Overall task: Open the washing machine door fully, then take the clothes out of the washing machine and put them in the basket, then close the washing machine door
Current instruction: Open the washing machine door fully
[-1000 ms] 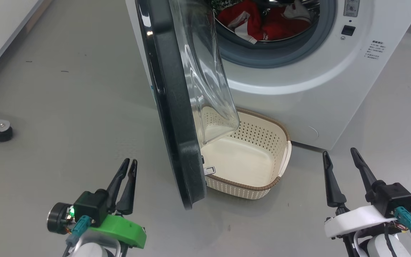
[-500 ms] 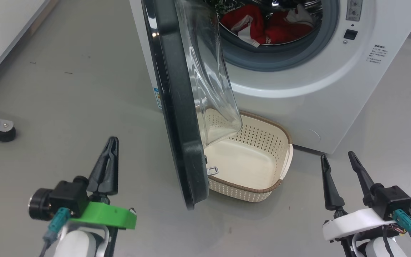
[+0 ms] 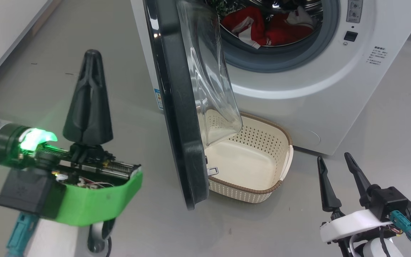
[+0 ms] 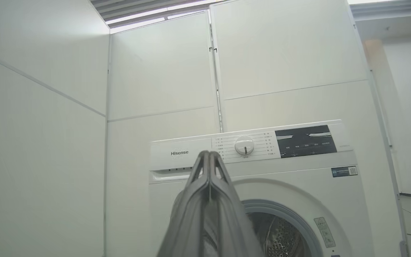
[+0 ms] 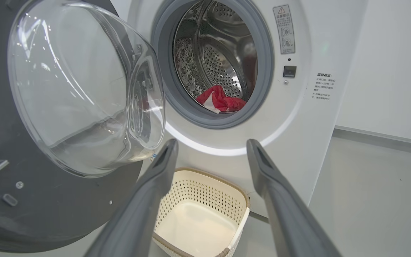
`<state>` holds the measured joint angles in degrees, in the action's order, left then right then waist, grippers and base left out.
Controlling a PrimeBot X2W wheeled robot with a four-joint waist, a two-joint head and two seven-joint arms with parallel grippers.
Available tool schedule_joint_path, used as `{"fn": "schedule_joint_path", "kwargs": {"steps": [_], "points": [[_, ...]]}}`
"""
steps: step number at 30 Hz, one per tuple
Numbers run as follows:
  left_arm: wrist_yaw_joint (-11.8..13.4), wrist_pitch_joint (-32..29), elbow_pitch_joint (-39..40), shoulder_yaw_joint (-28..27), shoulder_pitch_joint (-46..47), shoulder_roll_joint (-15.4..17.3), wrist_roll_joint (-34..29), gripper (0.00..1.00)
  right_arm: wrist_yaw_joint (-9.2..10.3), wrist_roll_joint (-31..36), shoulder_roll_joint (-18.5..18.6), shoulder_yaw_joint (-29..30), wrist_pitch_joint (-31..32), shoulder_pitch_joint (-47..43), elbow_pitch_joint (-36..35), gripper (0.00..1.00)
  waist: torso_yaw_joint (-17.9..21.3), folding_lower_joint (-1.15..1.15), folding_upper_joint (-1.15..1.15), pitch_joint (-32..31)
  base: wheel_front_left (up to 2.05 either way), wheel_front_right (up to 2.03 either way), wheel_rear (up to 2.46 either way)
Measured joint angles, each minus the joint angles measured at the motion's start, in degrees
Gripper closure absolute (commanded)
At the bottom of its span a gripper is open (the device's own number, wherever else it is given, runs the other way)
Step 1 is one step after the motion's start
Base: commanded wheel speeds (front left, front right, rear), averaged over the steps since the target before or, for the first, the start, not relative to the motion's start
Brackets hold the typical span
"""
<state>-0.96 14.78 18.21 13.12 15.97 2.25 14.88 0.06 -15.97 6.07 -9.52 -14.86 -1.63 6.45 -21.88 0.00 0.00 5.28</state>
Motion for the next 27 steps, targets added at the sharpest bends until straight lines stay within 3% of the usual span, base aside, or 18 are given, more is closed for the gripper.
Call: {"fn": "schedule_joint_path", "kwargs": {"steps": [5,13,27], "points": [[-3.1,0.0,2.6,6.1,0.0,0.0,0.3,1.00,-0.59,0.6,-0.5,0.0,0.0,0.0,0.1,0.00,0.4,0.00,0.00,0.1,0.00,0.00,0.00],[-5.2,0.0,-2.2,13.8,-6.4,0.3,1.5,1.00,-1.56,1.1,-0.7,-0.1,0.0,0.1,0.7,0.00,0.9,0.00,0.00,0.1,0.00,0.00,0.00],[-5.9,-5.3,-8.7,22.6,-11.8,3.3,5.3,1.00,-2.53,2.0,-1.2,0.5,0.0,0.3,1.2,0.00,1.2,0.00,0.00,0.3,0.00,0.00,0.00]]}}
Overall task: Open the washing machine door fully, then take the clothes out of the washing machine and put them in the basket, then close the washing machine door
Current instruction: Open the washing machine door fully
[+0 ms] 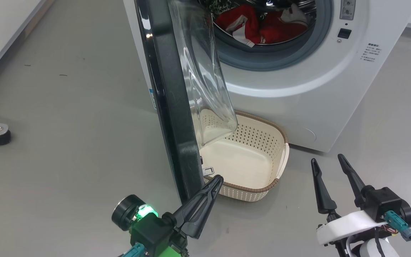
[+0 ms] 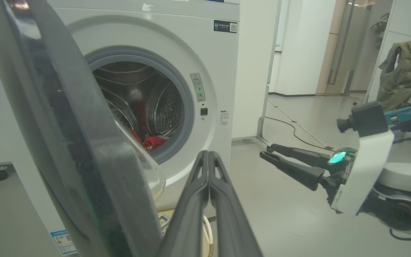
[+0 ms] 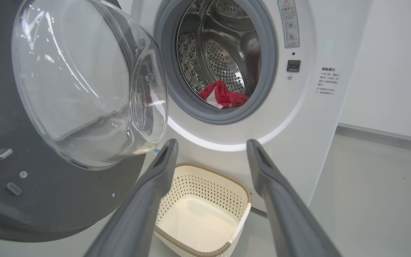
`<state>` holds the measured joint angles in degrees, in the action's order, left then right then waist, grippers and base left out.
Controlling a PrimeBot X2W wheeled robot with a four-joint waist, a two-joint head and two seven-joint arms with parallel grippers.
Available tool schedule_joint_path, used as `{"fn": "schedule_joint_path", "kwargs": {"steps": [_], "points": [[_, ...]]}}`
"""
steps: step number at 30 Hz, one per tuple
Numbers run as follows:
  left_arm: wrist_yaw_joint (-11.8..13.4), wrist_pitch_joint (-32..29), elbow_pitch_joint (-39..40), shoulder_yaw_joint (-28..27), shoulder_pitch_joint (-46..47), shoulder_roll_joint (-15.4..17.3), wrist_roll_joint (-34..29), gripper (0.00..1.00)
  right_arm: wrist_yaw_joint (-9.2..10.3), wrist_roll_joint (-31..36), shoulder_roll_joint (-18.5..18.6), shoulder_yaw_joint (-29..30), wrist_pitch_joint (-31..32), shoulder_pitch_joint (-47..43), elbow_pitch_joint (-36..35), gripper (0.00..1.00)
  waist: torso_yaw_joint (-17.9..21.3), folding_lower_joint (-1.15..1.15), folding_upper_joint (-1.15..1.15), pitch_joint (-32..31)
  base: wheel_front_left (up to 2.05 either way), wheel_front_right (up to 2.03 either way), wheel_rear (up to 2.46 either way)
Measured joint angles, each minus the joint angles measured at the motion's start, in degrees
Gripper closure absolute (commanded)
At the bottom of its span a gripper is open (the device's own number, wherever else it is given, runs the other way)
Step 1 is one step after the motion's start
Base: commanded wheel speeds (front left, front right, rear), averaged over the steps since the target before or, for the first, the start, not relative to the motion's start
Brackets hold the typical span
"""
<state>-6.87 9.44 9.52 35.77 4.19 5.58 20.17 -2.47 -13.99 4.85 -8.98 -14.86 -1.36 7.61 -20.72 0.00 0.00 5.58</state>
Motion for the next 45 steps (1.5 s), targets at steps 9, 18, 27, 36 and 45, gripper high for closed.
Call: {"fn": "schedule_joint_path", "kwargs": {"steps": [9,18,27,36,45], "points": [[0.0,-2.4,-3.5,-1.7,-0.8,0.6,2.1,1.00,-0.53,0.5,-0.5,-0.4,0.0,0.6,0.4,0.00,1.3,0.00,0.00,0.3,0.00,0.00,0.00],[0.3,-3.0,-5.4,-4.1,-0.6,0.1,2.9,1.00,-0.99,0.5,-0.8,-0.1,0.0,0.9,0.6,0.00,3.0,0.00,0.00,0.7,0.00,0.00,0.00],[1.2,-3.4,-6.5,-4.5,0.2,-0.9,3.5,1.00,-0.99,0.6,-1.0,1.0,0.0,0.9,0.6,0.00,3.7,0.00,0.00,1.1,0.00,0.00,0.00],[2.5,-3.9,-7.9,-5.1,0.9,-1.2,4.0,1.00,-1.01,1.0,-1.3,1.2,0.0,0.9,0.6,0.00,3.9,0.00,0.00,1.4,0.00,0.00,0.00],[4.0,-3.8,-9.1,-5.9,0.9,-1.5,4.0,1.00,-1.51,1.0,-1.4,1.6,0.0,0.9,0.6,0.00,3.9,0.00,0.00,1.5,0.00,0.00,0.00]]}}
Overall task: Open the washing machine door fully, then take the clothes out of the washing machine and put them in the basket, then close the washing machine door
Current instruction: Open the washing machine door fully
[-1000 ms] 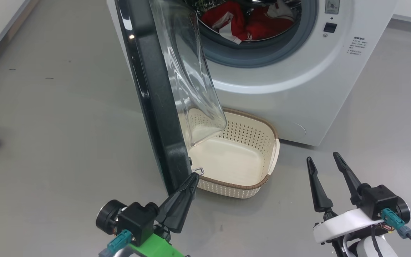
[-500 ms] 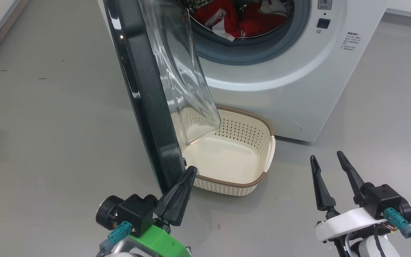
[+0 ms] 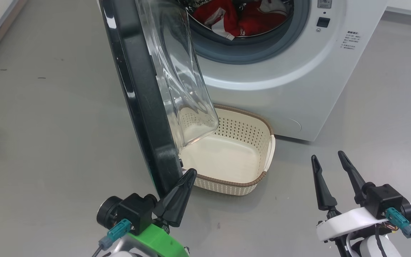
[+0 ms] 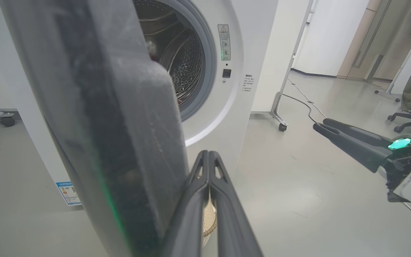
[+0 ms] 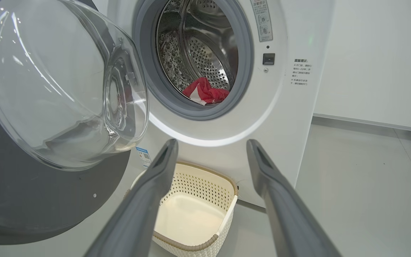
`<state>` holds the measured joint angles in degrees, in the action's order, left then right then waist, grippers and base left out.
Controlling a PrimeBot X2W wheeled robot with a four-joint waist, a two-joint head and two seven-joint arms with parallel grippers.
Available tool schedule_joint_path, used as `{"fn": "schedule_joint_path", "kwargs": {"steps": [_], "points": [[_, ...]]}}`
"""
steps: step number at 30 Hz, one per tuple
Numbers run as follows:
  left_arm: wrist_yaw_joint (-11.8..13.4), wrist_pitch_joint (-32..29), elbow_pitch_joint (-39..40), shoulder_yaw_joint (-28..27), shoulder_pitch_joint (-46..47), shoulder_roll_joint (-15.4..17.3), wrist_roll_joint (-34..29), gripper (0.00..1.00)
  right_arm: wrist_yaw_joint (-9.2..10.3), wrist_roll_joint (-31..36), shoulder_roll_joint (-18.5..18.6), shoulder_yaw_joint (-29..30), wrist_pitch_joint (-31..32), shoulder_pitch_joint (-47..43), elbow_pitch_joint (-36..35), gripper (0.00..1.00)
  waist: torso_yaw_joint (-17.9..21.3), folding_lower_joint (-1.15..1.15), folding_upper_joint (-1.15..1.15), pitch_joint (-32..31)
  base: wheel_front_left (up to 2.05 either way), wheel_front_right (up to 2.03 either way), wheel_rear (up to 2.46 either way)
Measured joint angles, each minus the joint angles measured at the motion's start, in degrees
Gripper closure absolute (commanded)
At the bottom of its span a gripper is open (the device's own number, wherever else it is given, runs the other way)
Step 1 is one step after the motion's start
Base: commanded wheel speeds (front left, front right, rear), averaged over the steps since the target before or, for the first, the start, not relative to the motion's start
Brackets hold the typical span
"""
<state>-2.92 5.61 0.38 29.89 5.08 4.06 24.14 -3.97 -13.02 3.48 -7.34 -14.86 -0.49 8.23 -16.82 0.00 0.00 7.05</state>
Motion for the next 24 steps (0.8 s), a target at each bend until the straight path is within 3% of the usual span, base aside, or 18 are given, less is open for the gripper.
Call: {"fn": "schedule_joint_path", "kwargs": {"steps": [24], "points": [[5.2,2.9,-1.9,-4.9,-1.8,-0.3,0.0,1.00,-0.49,0.1,-0.3,1.9,0.0,0.0,0.2,0.00,-2.4,0.00,0.00,-0.4,0.00,0.00,0.00]]}}
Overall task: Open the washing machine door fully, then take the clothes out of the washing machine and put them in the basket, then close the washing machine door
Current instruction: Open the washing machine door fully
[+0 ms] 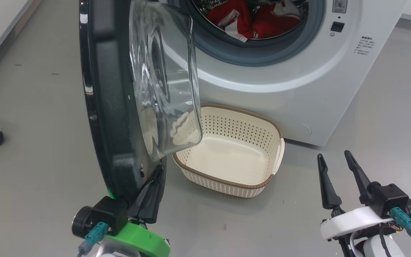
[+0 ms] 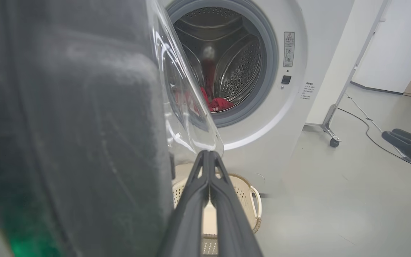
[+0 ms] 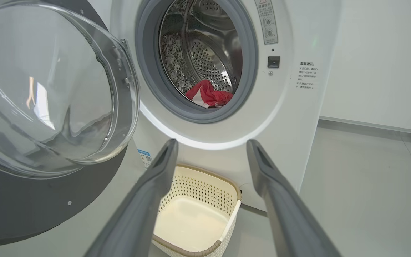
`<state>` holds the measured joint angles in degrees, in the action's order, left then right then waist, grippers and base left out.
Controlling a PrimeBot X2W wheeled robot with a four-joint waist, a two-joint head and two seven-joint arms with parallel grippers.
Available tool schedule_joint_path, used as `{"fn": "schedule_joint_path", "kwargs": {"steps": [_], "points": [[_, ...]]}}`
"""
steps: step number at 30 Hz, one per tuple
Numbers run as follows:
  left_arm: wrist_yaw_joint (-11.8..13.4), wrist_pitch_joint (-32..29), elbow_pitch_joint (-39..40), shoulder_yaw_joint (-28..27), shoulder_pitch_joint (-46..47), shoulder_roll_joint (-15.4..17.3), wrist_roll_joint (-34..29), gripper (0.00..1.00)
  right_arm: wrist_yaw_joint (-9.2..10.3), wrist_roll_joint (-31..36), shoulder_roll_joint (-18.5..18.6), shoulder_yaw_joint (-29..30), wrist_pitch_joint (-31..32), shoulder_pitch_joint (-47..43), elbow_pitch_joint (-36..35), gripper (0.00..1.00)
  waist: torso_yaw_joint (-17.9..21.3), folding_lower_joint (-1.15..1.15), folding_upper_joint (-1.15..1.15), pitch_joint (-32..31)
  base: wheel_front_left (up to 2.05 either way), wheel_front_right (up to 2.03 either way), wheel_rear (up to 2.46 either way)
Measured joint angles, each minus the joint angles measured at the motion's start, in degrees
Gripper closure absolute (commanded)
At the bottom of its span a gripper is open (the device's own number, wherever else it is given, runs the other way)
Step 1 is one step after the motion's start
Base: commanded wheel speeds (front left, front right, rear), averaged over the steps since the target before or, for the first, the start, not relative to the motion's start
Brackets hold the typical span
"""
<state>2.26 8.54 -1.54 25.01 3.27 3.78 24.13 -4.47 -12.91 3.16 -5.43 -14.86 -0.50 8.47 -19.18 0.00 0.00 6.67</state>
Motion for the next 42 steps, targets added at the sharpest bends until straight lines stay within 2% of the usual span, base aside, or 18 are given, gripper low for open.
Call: {"fn": "schedule_joint_path", "kwargs": {"steps": [14,42], "points": [[2.5,2.3,-1.2,-6.8,-0.9,1.5,0.0,1.00,-0.12,0.5,-0.3,0.2,0.0,0.0,0.2,0.00,-0.8,0.00,0.00,0.2,0.00,0.00,0.00],[3.9,4.7,-5.8,-22.1,0.5,4.1,3.1,1.00,-0.52,1.9,-0.4,1.1,0.0,0.3,0.2,0.00,0.3,0.00,0.00,1.8,0.00,0.00,0.00]]}}
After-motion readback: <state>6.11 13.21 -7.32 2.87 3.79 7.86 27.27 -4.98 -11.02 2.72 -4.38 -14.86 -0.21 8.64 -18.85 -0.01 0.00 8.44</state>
